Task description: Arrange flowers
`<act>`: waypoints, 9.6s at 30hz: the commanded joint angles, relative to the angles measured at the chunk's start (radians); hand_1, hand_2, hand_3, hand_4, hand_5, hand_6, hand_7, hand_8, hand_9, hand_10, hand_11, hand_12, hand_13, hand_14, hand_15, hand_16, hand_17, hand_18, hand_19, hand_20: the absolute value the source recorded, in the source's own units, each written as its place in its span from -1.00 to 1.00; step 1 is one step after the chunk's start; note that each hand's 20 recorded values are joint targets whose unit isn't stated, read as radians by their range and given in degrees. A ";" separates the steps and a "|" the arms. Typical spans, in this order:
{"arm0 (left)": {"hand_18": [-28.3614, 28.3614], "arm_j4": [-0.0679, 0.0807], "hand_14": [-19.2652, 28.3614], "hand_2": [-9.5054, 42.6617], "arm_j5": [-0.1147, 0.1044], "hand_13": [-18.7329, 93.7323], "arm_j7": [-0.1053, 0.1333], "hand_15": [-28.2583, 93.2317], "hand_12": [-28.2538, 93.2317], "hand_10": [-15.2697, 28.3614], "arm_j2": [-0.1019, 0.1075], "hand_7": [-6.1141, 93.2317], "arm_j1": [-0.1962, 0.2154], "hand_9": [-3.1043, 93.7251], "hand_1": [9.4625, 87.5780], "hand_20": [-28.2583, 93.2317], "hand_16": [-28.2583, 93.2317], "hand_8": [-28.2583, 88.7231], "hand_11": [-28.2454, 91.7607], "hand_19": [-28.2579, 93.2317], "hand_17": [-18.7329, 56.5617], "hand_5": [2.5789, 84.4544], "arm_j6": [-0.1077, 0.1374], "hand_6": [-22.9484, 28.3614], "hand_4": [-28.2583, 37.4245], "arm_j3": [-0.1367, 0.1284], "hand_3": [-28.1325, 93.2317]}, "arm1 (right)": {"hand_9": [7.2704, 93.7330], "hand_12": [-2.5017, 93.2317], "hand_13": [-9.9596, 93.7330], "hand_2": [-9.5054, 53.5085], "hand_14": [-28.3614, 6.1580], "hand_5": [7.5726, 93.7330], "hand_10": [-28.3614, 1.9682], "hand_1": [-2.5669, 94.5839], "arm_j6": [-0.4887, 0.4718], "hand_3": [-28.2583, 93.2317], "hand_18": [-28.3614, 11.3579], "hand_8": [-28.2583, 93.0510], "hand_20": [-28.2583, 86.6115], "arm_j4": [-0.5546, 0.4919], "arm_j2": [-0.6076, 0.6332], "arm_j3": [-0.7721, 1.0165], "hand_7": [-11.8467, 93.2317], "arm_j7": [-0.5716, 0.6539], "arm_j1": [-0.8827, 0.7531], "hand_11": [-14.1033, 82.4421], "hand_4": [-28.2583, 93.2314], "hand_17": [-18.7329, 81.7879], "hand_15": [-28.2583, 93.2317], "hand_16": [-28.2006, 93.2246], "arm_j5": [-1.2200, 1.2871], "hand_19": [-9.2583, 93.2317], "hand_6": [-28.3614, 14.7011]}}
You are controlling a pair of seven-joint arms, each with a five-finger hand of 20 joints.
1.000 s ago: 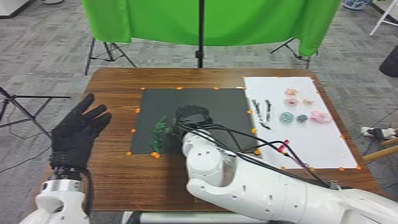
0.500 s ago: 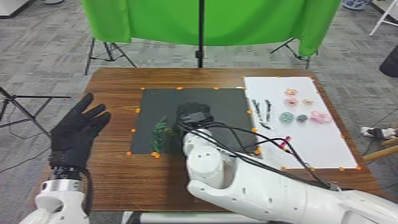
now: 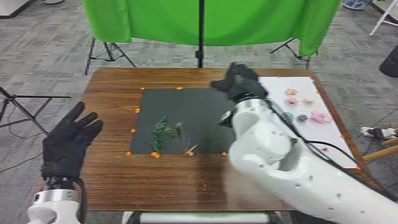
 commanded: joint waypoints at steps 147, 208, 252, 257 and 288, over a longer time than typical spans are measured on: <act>0.96 -0.013 0.99 -0.41 0.014 -0.24 -0.023 0.47 -0.35 0.66 -0.052 -0.70 0.055 -0.19 -0.64 -0.44 -0.72 -0.65 -0.06 0.42 -0.72 -0.13 0.017 0.27 -0.88 -0.030 0.85 | 0.14 -0.61 0.19 -1.00 -0.31 0.16 -0.51 -0.25 -0.052 0.74 -0.99 -0.74 -0.05 0.069 0.226 0.295 -0.49 0.023 -0.232 0.07 -0.99 -0.25 0.71 -0.31 0.067 0.72 0.00; 0.96 0.021 0.99 -0.41 0.017 -0.23 -0.028 0.47 -0.35 0.66 0.009 -0.69 -0.114 -0.19 -0.64 -0.44 -0.72 -0.65 -0.06 0.42 -0.71 -0.14 0.000 0.27 -0.91 0.017 0.84 | 0.99 -0.11 0.71 -1.00 0.35 0.85 0.54 0.28 0.121 0.56 -0.58 -0.48 0.11 0.448 -0.407 -0.353 -0.39 -0.352 0.259 -0.30 -1.00 0.00 0.55 -0.10 -0.064 0.77 0.38; 0.96 0.069 0.99 -0.40 0.012 -0.23 0.022 0.47 -0.35 0.66 0.035 -0.69 -0.213 -0.19 -0.64 -0.43 -0.72 -0.65 -0.06 0.42 -0.71 -0.13 -0.053 0.27 -0.90 0.073 0.84 | 0.66 -0.42 0.39 -1.00 0.19 0.47 0.28 0.02 -0.112 0.54 -0.64 -0.67 0.32 0.448 -0.374 -0.573 -0.47 -0.402 0.358 0.09 -1.00 -0.32 0.74 -0.17 0.044 0.69 0.58; 0.96 0.065 0.99 -0.40 0.015 -0.23 0.018 0.47 -0.35 0.66 0.029 -0.69 -0.205 -0.19 -0.64 -0.43 -0.72 -0.65 -0.06 0.42 -0.71 -0.13 -0.053 0.27 -0.90 0.069 0.84 | 0.61 -0.50 0.36 -1.00 0.18 0.42 0.21 -0.04 -0.115 0.60 -0.65 -0.76 0.34 0.450 -0.375 -0.569 -0.47 -0.406 0.355 0.19 -1.00 -0.34 0.75 -0.17 0.028 0.68 0.60; 0.96 0.030 0.99 -0.40 0.071 -0.23 -0.080 0.48 -0.35 0.67 -0.120 -0.70 -0.019 -0.19 -0.64 -0.43 -0.72 -0.65 -0.06 0.42 -0.72 -0.13 -0.047 0.27 -0.89 -0.057 0.84 | 0.53 -0.55 0.33 -1.00 0.04 0.35 0.12 -0.22 0.015 0.59 -0.73 -0.76 0.36 0.226 -0.158 -0.253 -0.49 -0.292 0.188 0.24 -1.00 -0.35 0.78 -0.19 0.108 0.67 0.48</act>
